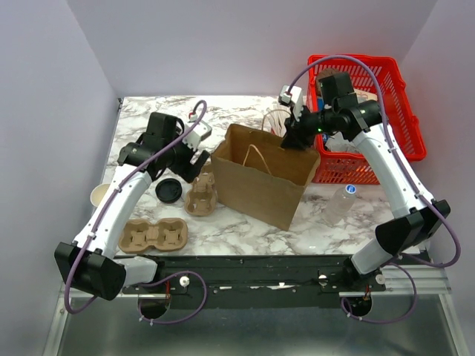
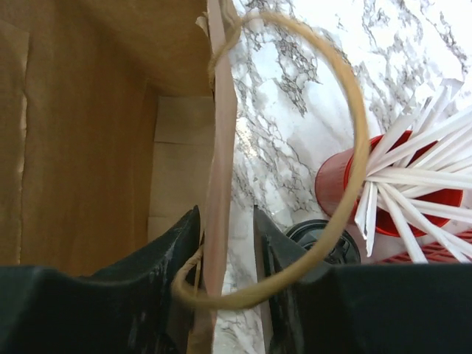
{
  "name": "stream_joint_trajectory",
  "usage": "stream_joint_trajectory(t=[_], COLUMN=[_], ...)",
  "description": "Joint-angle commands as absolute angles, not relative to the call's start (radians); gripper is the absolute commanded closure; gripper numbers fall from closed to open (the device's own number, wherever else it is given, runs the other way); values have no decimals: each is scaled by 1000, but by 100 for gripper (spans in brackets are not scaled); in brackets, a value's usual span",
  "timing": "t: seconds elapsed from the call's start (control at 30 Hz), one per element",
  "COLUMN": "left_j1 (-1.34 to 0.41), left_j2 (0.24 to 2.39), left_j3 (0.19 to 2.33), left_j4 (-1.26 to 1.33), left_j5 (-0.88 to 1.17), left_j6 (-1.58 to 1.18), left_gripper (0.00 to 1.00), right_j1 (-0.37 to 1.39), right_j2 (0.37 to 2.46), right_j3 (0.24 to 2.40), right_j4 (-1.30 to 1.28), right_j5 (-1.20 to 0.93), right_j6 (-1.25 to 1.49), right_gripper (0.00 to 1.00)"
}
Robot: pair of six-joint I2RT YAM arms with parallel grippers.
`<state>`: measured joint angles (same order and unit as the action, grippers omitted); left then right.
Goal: Pack the takeout coffee
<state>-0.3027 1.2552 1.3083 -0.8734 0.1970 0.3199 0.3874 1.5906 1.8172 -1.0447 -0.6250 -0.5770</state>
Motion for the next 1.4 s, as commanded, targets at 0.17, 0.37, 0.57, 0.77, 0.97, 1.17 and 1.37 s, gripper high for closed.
stream_joint_trajectory(t=[0.17, 0.37, 0.57, 0.77, 0.97, 1.17, 1.37], left_j1=[-304, -304, -267, -247, -245, -247, -252], left_j2=[1243, 1256, 1387, 1402, 1558, 1657, 1706], left_j3=[1146, 1066, 1150, 1199, 1299, 1319, 1302], left_j4=[-925, -934, -890, -781, -856, -864, -862], left_j5=[399, 430, 411, 322, 224, 227, 236], left_j6=[733, 1057, 727, 275, -55, -176, -184], left_gripper=[11, 17, 24, 31, 34, 36, 36], right_j1=[400, 400, 400, 400, 400, 400, 400], right_j2=[1597, 1588, 1559, 1490, 1485, 1482, 1479], right_j3=[1824, 1821, 1801, 1718, 1712, 1717, 1700], right_j4=[-1085, -1089, -1054, -1000, -991, -977, -966], right_j5=[-655, -670, -595, -509, -488, -469, -471], right_j6=[-607, -604, -560, -512, -497, -488, -485], right_gripper=[98, 99, 99, 99, 100, 99, 100])
